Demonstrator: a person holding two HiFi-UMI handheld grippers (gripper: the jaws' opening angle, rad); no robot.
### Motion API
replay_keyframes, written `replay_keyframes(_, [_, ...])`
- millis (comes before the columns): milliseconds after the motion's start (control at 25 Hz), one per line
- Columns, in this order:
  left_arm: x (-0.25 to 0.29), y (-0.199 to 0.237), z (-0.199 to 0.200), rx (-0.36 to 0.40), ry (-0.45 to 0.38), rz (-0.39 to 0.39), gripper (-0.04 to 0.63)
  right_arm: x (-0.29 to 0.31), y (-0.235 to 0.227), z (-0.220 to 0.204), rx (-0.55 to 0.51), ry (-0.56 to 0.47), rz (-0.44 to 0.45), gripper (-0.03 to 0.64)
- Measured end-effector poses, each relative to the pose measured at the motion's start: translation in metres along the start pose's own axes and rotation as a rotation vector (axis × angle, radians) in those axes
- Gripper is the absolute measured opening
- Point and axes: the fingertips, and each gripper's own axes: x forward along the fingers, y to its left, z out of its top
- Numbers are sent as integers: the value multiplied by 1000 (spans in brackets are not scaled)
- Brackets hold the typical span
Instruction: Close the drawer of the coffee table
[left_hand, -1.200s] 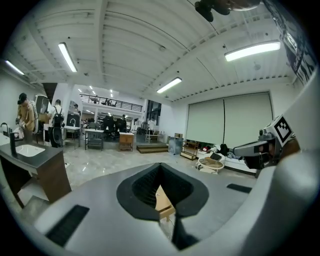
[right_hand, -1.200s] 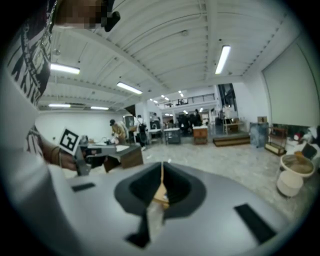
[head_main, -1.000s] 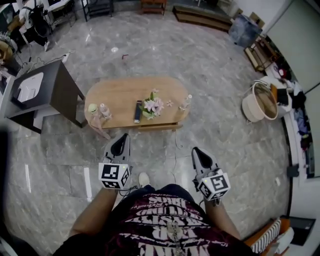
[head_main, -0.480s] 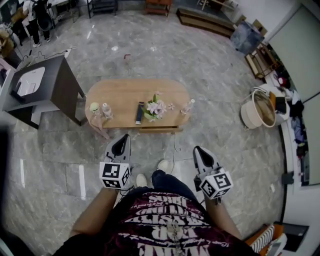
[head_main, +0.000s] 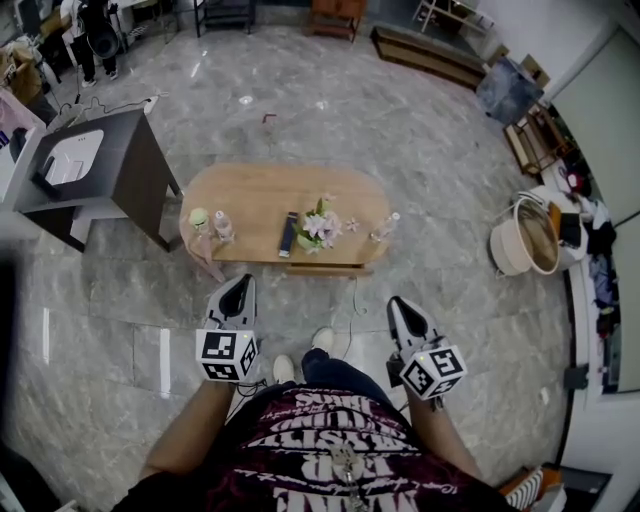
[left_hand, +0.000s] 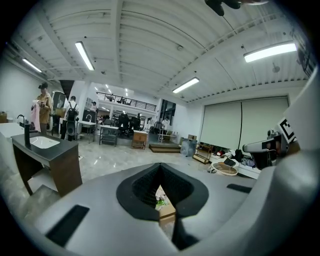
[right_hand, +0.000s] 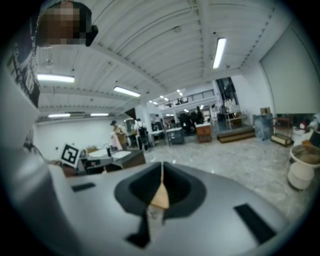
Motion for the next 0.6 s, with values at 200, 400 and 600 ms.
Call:
replay_keyframes(200, [7,0,-19,-12,46,18,23,15,-12,-9,7,40,20,35])
replay_keyframes(400, [22,2,-43,-11,127,26,23,31,-35,-27,50,75,30,35])
replay_keyframes(600, [55,-6,-52,35,185,24,23,45,-81,-35,56,99,30,35])
